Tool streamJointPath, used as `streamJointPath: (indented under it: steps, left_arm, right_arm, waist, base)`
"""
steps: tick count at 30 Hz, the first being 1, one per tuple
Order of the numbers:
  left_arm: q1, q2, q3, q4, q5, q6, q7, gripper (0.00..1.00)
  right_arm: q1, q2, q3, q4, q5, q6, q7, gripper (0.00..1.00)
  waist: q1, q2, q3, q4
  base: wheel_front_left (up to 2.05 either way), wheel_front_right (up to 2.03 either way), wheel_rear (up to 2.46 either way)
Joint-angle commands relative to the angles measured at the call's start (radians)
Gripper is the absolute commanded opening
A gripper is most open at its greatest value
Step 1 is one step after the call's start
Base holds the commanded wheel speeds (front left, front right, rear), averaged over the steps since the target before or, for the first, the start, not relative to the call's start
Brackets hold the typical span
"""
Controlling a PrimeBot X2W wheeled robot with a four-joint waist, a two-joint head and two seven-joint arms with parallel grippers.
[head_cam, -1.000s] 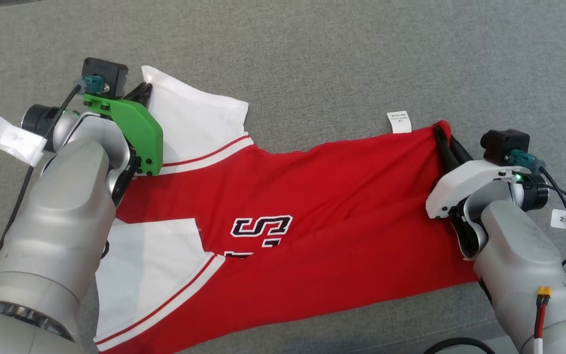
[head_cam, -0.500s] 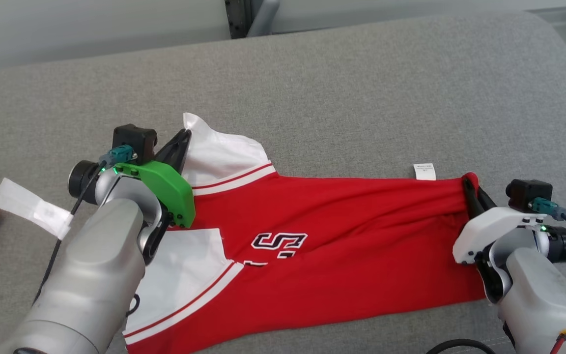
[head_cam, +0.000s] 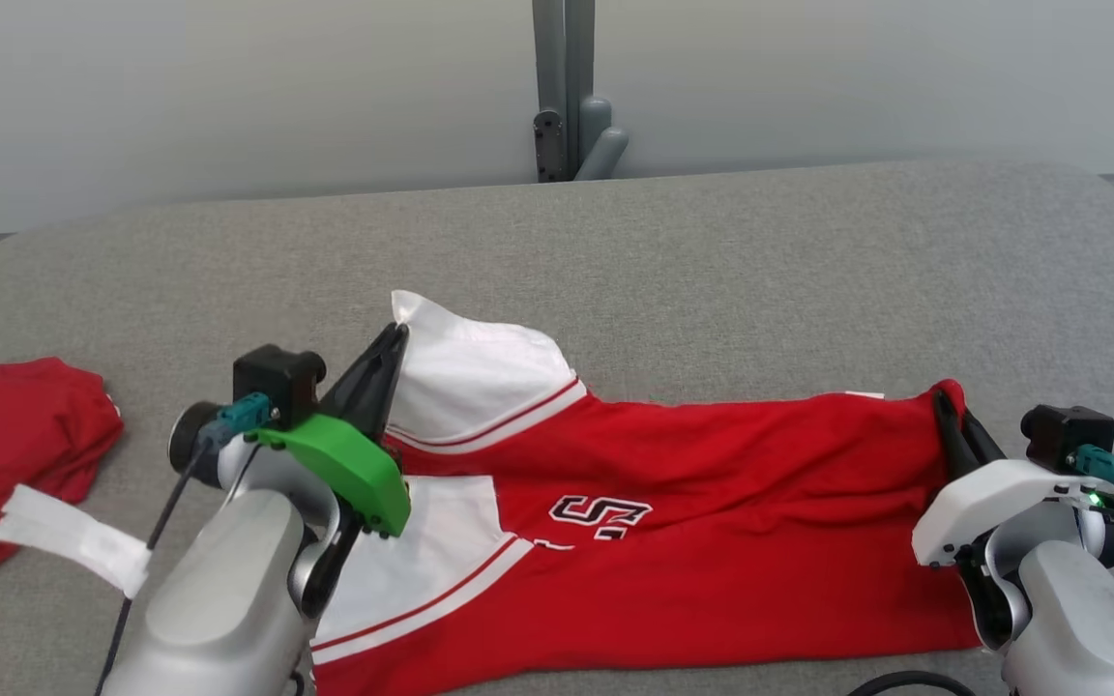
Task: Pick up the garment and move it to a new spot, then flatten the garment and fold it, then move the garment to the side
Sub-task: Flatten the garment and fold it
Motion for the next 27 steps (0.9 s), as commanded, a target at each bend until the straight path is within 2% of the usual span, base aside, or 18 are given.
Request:
streamJointPath:
  steps: [1, 10, 17, 27]
  left_arm:
    - [0.031, 0.003, 0.009, -0.012, 0.01, 0.0, -0.002, 0.0]
    - [0.276, -0.02, 0.102, -0.167, 0.091, -0.002, -0.003, 0.0]
    - [0.42, -0.026, 0.135, -0.237, 0.099, -0.003, -0.003, 0.0]
    - [0.526, -0.014, 0.146, -0.245, 0.082, -0.003, -0.003, 0.0]
  right_arm:
    - [0.021, -0.003, -0.005, -0.009, -0.006, -0.002, 0.0, 0.0]
    - [0.11, -0.028, -0.033, -0.076, 0.003, -0.002, 0.0, 0.0]
    - [0.185, -0.027, -0.07, -0.1, 0.0, -0.002, 0.0, 0.0]
    - [0.224, -0.003, -0.074, -0.088, -0.009, -0.002, 0.0, 0.0]
  waist:
    - [0.0, 0.0, -0.028, 0.028]
    - [0.0, 0.0, -0.037, 0.053]
    - [0.0, 0.0, -0.047, 0.055]
    - [0.0, 0.0, -0.059, 0.06]
  base:
    - [0.0, 0.0, 0.0]
    - [0.0, 0.0, 0.0]
    - [0.0, 0.0, 0.0]
    - [0.0, 0.0, 0.0]
